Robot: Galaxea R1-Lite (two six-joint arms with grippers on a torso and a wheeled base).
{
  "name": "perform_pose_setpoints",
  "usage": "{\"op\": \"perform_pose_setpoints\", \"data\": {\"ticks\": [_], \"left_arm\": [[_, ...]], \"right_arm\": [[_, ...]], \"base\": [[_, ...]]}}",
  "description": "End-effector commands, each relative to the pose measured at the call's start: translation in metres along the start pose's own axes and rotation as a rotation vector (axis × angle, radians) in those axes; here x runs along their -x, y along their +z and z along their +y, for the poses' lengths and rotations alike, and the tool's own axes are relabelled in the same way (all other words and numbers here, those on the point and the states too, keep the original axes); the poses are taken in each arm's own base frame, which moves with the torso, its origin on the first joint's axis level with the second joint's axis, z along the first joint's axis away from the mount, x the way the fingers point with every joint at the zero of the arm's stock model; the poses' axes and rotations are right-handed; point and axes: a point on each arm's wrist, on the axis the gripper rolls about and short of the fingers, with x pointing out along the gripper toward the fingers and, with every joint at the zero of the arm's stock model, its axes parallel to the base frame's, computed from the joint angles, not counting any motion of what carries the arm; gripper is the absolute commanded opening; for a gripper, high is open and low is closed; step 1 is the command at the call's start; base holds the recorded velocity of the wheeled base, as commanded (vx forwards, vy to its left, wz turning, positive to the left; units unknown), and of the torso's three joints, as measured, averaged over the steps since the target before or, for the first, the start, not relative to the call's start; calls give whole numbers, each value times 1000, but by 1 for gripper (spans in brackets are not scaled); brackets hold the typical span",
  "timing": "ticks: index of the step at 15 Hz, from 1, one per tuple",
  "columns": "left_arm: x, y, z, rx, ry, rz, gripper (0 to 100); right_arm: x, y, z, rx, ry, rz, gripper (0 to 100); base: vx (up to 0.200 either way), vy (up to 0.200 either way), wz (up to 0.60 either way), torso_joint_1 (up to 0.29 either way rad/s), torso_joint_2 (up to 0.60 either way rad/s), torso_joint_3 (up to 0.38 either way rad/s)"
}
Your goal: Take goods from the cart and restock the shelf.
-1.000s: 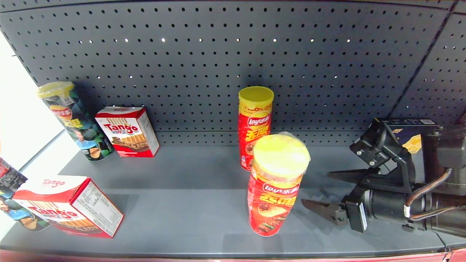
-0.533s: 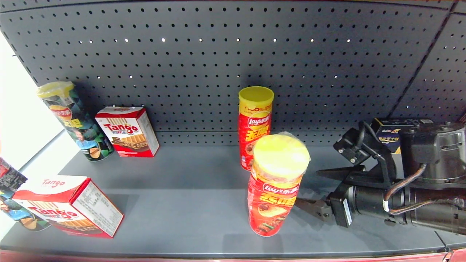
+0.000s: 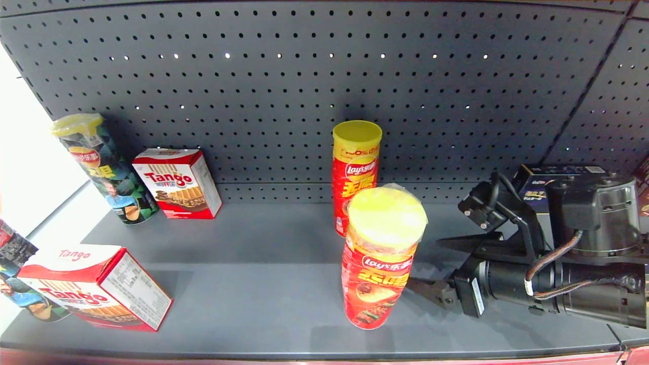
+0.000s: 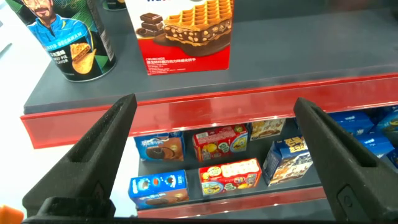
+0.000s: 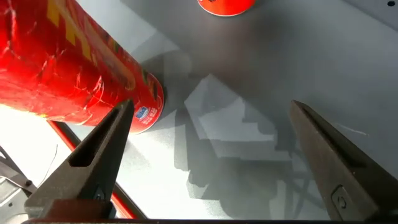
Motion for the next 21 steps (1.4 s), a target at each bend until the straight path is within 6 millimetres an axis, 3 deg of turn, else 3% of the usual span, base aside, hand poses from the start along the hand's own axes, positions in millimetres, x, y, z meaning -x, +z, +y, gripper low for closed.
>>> {"op": "perform_pose_setpoints", "data": {"ticks": [1,11,15,21], "left_arm": [[0,0,0,0,-1,2,100],[0,0,0,0,-2,2,100],[0,0,0,0,-2,2,100],[0,0,0,0,-4,2,100]], "right_arm": [[3,0,0,-1,-3,-8,100],[-1,2,5,9,20,-6,100],[7,2,5,9,14,-22,100],[-1,2,8,15,29,-6,100]], "base": [[0,0,0,0,0,0],[0,0,0,0,0,0],[0,0,0,0,0,0],[0,0,0,0,0,0]]}}
